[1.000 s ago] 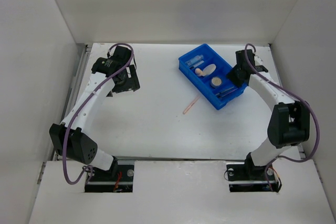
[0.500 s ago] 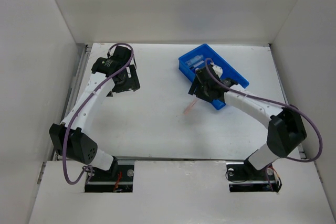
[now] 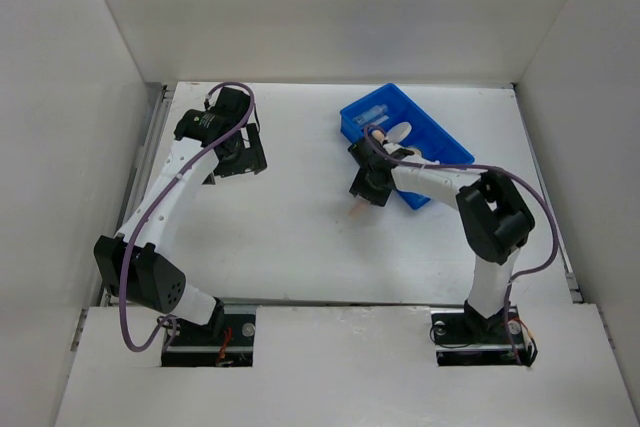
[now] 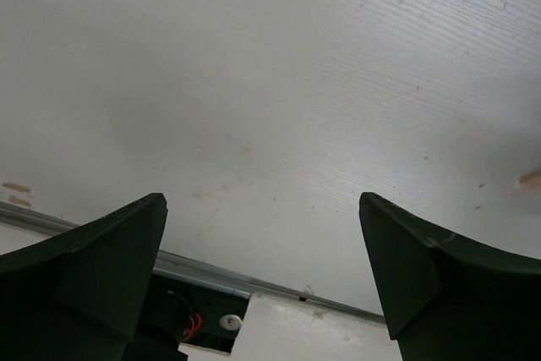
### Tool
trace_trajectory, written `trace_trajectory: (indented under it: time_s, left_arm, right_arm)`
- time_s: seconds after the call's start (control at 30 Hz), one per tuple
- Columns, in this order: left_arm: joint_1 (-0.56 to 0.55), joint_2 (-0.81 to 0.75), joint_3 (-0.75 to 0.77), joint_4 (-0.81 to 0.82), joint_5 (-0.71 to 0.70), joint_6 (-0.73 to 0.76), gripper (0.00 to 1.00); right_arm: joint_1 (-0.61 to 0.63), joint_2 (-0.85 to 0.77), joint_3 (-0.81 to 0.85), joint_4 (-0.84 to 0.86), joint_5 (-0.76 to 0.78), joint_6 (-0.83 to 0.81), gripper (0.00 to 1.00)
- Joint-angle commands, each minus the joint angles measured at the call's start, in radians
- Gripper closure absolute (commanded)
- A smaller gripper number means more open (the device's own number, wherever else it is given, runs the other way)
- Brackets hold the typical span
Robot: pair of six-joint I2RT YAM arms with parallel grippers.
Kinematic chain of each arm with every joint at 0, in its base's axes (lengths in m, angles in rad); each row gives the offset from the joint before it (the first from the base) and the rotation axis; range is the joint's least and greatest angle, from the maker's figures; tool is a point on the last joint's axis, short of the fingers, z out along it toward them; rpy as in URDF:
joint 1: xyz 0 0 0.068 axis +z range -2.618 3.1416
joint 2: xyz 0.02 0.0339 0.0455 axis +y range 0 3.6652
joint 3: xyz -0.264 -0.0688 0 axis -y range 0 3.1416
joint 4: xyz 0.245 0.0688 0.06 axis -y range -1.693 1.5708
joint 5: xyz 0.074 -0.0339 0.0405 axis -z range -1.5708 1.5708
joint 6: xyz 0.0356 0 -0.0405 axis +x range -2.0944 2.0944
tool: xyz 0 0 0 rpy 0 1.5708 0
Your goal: Organize the makeup
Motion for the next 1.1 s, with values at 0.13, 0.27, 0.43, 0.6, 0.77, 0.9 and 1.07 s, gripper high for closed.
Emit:
trace_trajectory:
  time_s: [0.13, 0.27, 0.43, 0.6, 0.77, 0.9, 1.07]
  left_arm:
    - [0.005, -0.012, 0.007, -0.014, -0.004, 0.021, 0.04]
    - [0.005, -0.012, 0.007, -0.014, -0.013, 0.031, 0.04]
    - [0.005, -0.012, 0.007, -0.014, -0.013, 0.031, 0.04]
    - [0.005, -0.023, 0.007, -0.014, -0.023, 0.031, 0.04]
    - [0.005, -0.032, 0.007, -0.014, -0.023, 0.031, 0.04]
    - [0.005, -0.032, 0.016, -0.014, -0.023, 0.031, 0.04]
    - [0.005, -0.032, 0.016, -0.014, -0.023, 0.031, 0.04]
  right_arm:
    - [0.023, 0.045, 0.047, -0.02, 0.041, 0.03, 0.48]
    - [0.041, 0.085, 0.079, -0.059, 0.08, 0.03, 0.57]
    - [0.077, 0.106, 0.101, -0.072, 0.107, 0.03, 0.7]
    - [0.124, 0.027, 0.156, -0.102, 0.147, -0.021, 0.82]
    - [0.146, -0.105, 0.214, -0.102, 0.165, -0.076, 0.88]
    - [0.065, -0.248, 0.201, -0.102, 0.201, -0.085, 0.88]
    - [-0.141, -0.348, 0.101, -0.067, 0.143, -0.11, 0.88]
